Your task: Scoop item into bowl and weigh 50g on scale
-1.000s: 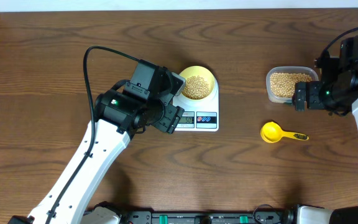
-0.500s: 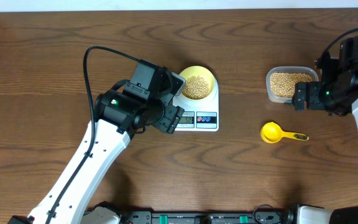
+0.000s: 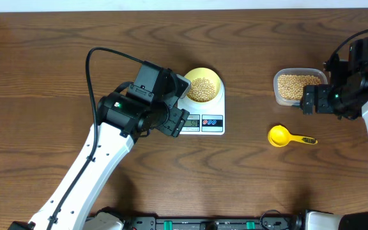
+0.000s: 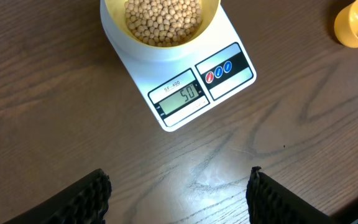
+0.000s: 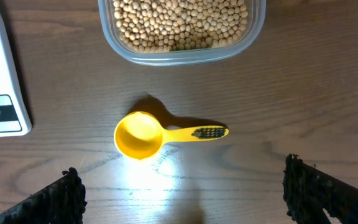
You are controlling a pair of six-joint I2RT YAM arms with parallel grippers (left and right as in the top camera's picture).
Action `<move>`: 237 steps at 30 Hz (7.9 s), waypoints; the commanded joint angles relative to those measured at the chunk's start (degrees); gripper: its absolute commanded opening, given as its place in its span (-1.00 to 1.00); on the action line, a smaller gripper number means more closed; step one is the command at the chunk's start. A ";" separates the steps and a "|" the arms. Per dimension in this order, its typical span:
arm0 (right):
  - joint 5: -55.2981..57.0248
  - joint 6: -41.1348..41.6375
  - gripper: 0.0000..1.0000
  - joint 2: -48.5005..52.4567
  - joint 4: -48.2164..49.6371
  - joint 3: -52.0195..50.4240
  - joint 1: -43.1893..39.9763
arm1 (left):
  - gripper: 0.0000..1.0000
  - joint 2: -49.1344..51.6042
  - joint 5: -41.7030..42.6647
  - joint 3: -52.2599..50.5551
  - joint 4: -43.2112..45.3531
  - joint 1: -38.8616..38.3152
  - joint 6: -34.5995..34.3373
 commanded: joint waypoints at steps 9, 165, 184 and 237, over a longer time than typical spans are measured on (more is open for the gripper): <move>-0.48 0.87 0.98 -0.20 -0.13 -0.02 -0.15 | 0.45 -1.07 -0.37 -0.11 0.02 -0.07 0.55; 12.22 59.49 0.18 0.79 34.97 -40.61 -0.26 | 0.45 -1.07 -0.37 -0.11 0.02 -0.07 0.55; 11.76 60.08 -0.25 5.64 38.38 -40.61 -0.61 | 0.45 -1.07 -0.37 -0.11 0.02 -0.07 0.55; 10.43 33.40 -0.98 2.08 21.14 -3.78 -0.48 | 0.45 -1.07 -0.37 -0.11 0.02 -0.07 0.55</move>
